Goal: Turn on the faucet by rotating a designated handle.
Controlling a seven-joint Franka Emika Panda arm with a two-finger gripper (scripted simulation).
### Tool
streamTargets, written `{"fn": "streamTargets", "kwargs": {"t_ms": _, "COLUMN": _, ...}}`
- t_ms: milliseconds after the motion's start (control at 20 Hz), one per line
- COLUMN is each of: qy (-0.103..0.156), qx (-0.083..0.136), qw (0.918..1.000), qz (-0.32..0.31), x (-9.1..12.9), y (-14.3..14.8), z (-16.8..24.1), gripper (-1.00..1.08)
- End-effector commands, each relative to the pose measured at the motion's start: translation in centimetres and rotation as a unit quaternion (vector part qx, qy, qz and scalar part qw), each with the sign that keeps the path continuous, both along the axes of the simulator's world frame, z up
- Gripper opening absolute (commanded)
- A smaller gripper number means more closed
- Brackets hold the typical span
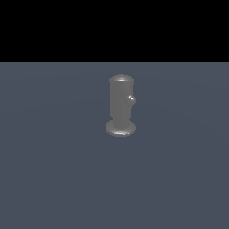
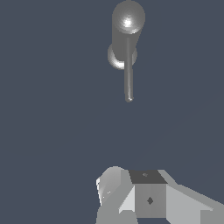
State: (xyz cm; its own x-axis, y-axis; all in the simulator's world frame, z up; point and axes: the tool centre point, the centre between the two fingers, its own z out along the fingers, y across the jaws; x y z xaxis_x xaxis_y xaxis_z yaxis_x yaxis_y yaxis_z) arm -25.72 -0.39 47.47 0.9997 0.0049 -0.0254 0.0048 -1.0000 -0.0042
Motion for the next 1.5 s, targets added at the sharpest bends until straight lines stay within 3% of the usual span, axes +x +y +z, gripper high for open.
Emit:
{"fn": "streamTargets", "kwargs": {"t_ms": 0, "qy": 0.000, "qx": 0.000, "qw": 1.0000, "qz": 0.000, "x": 0.0, "y": 0.0, "z": 0.0, "gripper": -1.00}}
{"fn": "streamTargets", "kwargs": {"t_ms": 600, "qy": -0.002, "qx": 0.000, "qw": 1.0000, "qz": 0.001, "x": 1.0, "y": 0.3, "z": -3.3, "gripper": -1.00}}
{"fn": "streamTargets", "kwargs": {"t_ms": 1450, "qy": -0.008, "qx": -0.001, "qw": 1.0000, "qz": 0.003, "x": 5.0, "y": 1.4, "z": -15.7, "gripper": -1.00}}
